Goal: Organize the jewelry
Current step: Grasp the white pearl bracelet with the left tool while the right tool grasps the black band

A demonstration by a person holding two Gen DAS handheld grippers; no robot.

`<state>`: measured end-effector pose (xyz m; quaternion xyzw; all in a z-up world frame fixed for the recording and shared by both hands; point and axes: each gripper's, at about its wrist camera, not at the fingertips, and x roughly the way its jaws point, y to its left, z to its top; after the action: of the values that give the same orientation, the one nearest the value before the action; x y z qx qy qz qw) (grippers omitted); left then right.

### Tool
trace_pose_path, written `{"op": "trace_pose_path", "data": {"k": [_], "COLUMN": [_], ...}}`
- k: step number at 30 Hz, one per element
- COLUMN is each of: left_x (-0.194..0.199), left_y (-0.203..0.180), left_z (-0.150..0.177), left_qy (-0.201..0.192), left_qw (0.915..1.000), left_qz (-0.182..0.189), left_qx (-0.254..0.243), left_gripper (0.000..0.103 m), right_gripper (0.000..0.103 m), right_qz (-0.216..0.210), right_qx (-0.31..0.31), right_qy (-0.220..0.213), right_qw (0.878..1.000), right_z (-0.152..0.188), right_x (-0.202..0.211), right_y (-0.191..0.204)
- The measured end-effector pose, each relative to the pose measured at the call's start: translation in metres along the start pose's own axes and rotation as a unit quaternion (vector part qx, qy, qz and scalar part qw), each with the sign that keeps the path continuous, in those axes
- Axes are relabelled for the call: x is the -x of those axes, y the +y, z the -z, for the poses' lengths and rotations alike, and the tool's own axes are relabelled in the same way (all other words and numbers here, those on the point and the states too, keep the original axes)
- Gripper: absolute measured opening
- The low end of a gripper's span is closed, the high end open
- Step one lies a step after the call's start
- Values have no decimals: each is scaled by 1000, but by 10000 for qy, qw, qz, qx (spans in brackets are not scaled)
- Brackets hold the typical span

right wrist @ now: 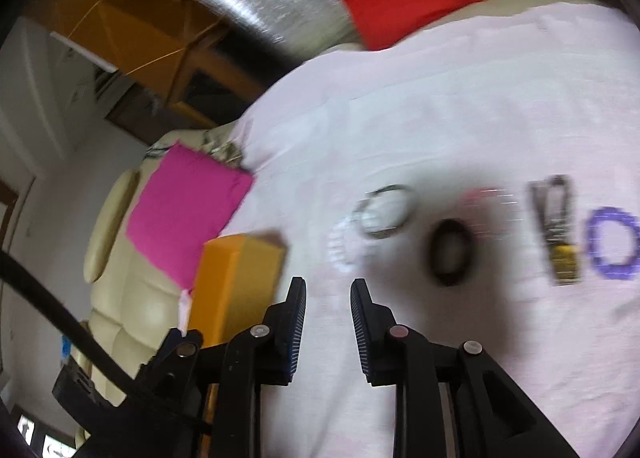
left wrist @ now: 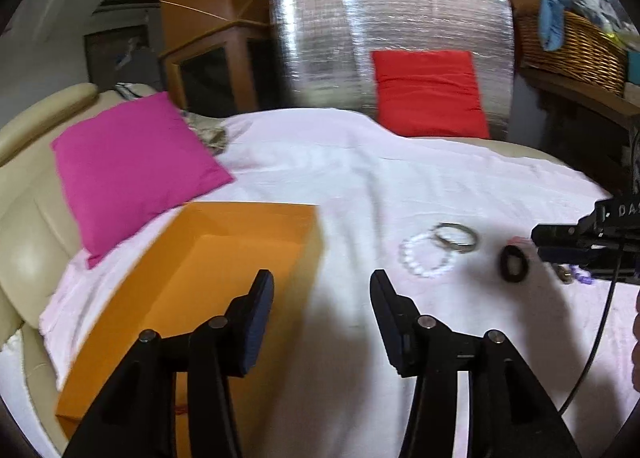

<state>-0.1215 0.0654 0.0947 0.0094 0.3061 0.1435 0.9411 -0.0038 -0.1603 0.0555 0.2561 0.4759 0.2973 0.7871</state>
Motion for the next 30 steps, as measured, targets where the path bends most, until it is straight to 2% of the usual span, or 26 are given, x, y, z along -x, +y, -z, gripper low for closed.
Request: {"op": "trace_pose_path", "data": {"k": [5, 11, 14, 19, 21, 23, 25, 27, 30], "left_x": [-23, -62, -76, -98, -104, -110, -115, -117, -122], "left_y": [-31, -64, -68, -66, -68, -72, -78, -82, -78], "left_z": [-6, -10, -10, -12, -11, -9, -5, -4, -8], "left_qy": [250, 528, 541, 668, 680, 802, 953, 913, 943], "left_qw": [9991, 9963, 9958, 9896, 9875, 9824, 9764, 9761, 9737], "left_qz": [346, 643, 692, 1267, 1384, 1619, 1833, 1790, 1961], "left_qx": [-4, -206, -271, -162, -312, -478, -629, -823, -681], "left_gripper": [55, 55, 55, 55, 53, 45, 44, 44, 38], "right_gripper": [26, 26, 26, 26, 27, 27, 24, 21, 17], "right_qz": [241, 411, 562, 797, 830, 894, 952, 992, 1052], "right_qx": [-281, -698, -786, -804, -740, -635, -575, -561, -507], "right_qy": [80, 116, 111, 153, 134, 110, 88, 56, 29], "right_qw": [9993, 9966, 9953, 9935, 9937, 9939, 9938, 9935, 9932], "right_z": [-7, -16, -18, -20, -20, -22, -22, -23, -24], "right_x": [5, -12, -20, -37, -41, -45, -46, -47, -49], "right_y": [-31, -59, -63, -64, -63, -61, -61, -60, -59]}}
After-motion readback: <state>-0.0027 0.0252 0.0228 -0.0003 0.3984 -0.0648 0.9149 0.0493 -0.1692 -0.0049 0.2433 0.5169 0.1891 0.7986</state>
